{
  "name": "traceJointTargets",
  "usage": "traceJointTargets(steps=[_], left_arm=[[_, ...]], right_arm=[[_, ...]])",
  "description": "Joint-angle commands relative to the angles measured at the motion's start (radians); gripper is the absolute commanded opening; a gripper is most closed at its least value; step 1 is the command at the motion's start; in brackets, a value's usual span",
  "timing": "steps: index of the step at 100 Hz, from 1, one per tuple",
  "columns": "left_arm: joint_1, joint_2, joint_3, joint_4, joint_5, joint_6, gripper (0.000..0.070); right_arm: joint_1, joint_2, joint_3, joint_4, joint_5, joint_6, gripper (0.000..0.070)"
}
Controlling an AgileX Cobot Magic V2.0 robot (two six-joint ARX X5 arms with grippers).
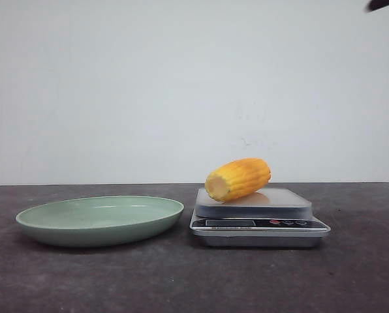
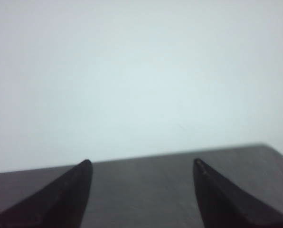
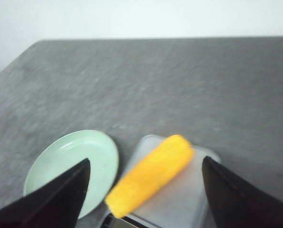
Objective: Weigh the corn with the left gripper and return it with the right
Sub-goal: 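Open the left gripper and raise it away from the scale, then lower the right gripper onto the corn on the scale and close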
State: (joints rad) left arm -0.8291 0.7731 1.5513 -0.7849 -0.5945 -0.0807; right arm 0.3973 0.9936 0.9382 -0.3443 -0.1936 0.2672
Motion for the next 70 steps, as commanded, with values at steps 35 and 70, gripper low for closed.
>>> traceJointTargets(steps=[35,70], left_arm=[[0.007,-0.206,0.064,-0.483,-0.157,-0.211,0.0395],[0.085,-0.209,0.064,-0.61,-0.091,-0.247,0.0393]], right_arm=[[0.187,0.371,0.019,0.222,0.154,0.033,0.0512],[0.211,0.63,0.019,0.306,0.248,0.071,0.0563]])
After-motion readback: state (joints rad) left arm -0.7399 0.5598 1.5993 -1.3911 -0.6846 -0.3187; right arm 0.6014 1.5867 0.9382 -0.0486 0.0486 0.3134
